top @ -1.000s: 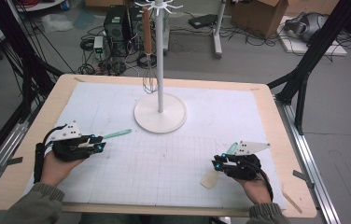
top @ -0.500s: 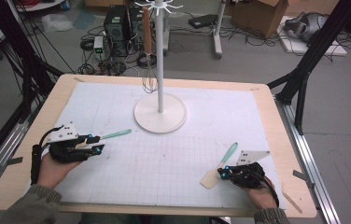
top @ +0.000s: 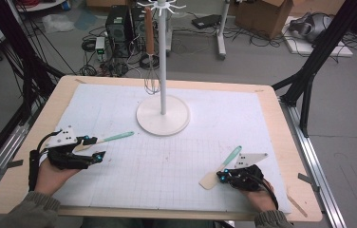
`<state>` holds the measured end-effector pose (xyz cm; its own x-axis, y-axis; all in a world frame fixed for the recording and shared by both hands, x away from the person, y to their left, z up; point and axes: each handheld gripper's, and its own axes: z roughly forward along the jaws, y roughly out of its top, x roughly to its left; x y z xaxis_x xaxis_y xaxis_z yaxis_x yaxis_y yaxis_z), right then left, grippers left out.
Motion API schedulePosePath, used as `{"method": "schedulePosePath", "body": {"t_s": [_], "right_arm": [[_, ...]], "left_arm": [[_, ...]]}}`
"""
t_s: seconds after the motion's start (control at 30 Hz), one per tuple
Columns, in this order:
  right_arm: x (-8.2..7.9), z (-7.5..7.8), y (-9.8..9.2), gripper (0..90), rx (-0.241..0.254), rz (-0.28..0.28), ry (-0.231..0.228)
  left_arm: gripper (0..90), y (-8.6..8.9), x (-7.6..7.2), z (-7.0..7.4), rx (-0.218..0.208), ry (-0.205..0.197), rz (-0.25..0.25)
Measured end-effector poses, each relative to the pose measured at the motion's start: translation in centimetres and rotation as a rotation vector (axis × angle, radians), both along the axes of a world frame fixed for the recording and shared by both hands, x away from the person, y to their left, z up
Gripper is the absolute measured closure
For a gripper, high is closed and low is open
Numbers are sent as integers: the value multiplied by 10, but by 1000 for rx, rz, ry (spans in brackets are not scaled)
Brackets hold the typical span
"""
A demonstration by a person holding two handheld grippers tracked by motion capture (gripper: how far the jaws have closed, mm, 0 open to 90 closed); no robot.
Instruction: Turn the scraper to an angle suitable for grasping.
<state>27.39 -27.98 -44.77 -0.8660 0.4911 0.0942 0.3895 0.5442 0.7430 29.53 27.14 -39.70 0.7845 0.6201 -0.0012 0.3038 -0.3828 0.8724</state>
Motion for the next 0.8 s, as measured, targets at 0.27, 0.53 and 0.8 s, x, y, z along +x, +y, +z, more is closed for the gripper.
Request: {"method": "schedulePosePath", "body": {"t_s": [0.27,0.53,0.8], "right_arm": [[11,2,18,894,-16,18,-9],[21,3,32,894,-22,24,-8],[33,4,50,894,-35,26,-9]], "left_arm": [[254,1,-2,-2,-3,2,19],[189,0,-2,-3,-7,-5,22],[179,-1,-3,-2,-7,-13,20]]}}
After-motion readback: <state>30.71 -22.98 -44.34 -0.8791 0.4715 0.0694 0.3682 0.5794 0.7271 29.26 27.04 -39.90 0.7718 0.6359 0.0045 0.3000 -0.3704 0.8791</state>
